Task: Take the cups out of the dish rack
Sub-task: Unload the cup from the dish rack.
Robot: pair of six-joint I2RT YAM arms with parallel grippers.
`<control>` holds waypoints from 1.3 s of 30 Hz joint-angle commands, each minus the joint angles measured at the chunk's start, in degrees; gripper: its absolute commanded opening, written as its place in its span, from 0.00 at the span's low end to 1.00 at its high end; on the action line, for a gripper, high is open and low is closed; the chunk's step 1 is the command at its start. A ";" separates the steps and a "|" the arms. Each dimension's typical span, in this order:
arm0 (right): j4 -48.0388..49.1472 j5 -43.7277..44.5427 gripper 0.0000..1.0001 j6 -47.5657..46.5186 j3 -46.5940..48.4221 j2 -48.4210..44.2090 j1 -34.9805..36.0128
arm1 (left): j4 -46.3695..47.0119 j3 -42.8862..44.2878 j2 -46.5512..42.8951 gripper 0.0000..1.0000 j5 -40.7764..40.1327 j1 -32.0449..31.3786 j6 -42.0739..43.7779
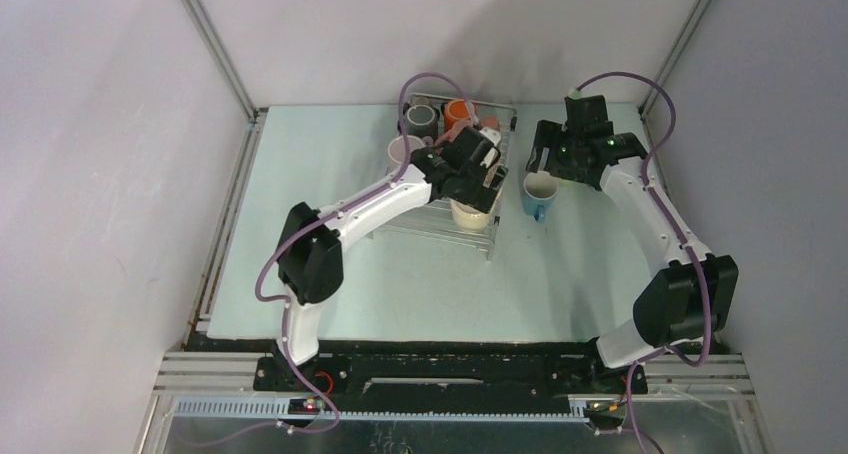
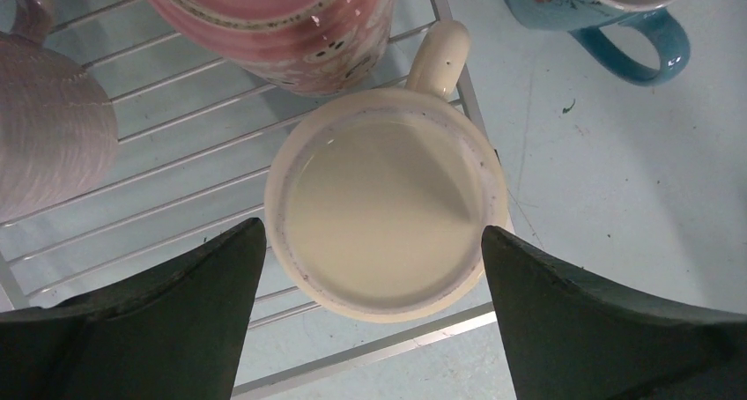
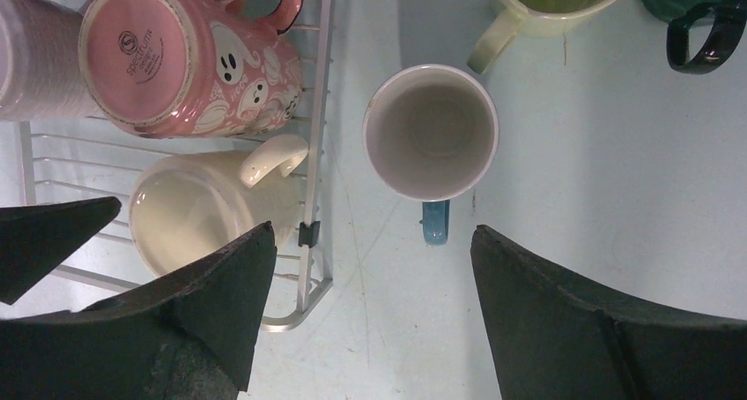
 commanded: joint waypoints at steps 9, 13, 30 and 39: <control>1.72 -0.40 0.88 0.31 -0.47 -1.86 -0.16 | 0.10 2.56 2.19 1.00 -4.81 -1.97 1.95; 2.01 -0.45 0.88 0.31 -0.81 -1.67 -0.13 | 0.26 0.15 0.82 1.00 -5.74 -2.00 2.49; 4.10 -3.62 0.87 1.57 -1.00 1.00 2.67 | 0.21 -8.98 -4.64 1.00 -4.22 1.16 6.26; 4.91 -4.65 0.78 2.40 -1.57 1.76 3.41 | -0.52 -9.52 -5.41 1.00 -3.10 3.57 7.55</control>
